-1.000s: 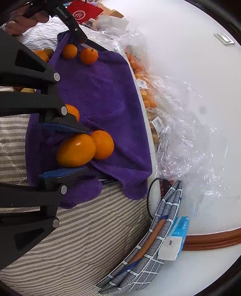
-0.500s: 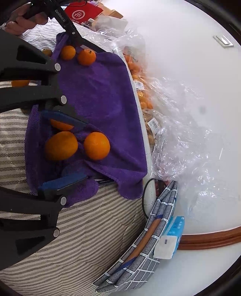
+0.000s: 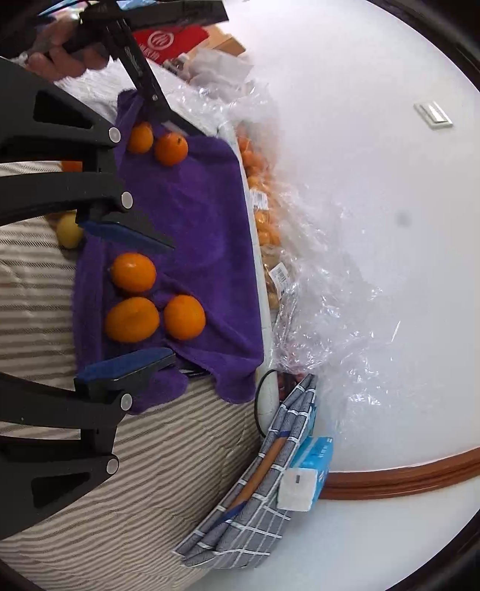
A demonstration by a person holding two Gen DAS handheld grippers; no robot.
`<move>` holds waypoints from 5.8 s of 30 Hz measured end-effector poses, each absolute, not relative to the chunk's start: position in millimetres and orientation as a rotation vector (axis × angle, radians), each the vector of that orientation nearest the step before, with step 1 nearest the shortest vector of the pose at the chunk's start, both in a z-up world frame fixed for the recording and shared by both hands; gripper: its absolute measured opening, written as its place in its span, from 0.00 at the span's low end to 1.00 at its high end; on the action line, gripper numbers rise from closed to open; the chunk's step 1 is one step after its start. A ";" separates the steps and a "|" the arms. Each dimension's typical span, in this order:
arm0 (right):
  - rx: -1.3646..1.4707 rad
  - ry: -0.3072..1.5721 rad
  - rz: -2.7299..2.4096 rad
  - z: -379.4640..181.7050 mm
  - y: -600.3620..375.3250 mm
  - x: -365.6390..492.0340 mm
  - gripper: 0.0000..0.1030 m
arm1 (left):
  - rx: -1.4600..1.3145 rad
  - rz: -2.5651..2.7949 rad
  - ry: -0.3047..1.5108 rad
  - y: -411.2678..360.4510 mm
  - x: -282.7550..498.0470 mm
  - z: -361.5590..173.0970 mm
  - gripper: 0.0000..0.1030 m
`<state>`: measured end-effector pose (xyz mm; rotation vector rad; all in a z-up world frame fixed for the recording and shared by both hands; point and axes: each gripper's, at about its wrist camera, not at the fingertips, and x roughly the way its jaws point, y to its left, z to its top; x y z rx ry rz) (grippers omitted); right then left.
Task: Organize fruits
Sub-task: 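Pull both tools back and close the right tool on a yellow-green fruit, then grasp a yellow-green fruit with the left tool while the right tool holds its fruit, then carry both yellow-green fruits onto the towel and open both tools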
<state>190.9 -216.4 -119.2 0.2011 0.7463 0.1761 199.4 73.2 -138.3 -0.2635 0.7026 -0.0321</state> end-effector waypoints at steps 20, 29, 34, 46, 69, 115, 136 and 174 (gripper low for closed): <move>0.030 0.996 0.272 -164.3 -149.4 171.2 0.36 | -0.311 -0.003 0.703 103.8 153.6 -140.5 0.38; 0.013 0.941 0.224 -160.1 -151.0 167.2 0.26 | -0.299 -0.095 0.731 90.2 153.7 -143.1 0.38; 0.019 0.885 0.185 -150.8 -173.4 149.8 0.26 | -0.284 -0.255 0.797 66.2 150.8 -149.3 0.38; 0.052 0.865 0.198 -148.2 -189.5 140.6 0.26 | -0.238 -0.252 0.890 30.5 170.9 -164.1 0.35; 0.074 0.837 0.190 -146.6 -194.3 137.8 0.26 | -0.245 -0.244 0.781 29.4 157.6 -152.3 0.26; 0.083 0.685 0.181 -100.2 -208.4 143.3 0.26 | -0.266 -0.124 0.538 46.5 142.3 -80.2 0.26; 0.119 0.738 0.251 -122.6 -193.0 228.6 0.26 | -0.361 -0.014 0.590 60.7 212.4 -113.7 0.26; 0.174 0.853 0.221 -149.7 -205.1 245.6 0.32 | -0.398 -0.179 0.739 43.5 227.3 -139.5 0.26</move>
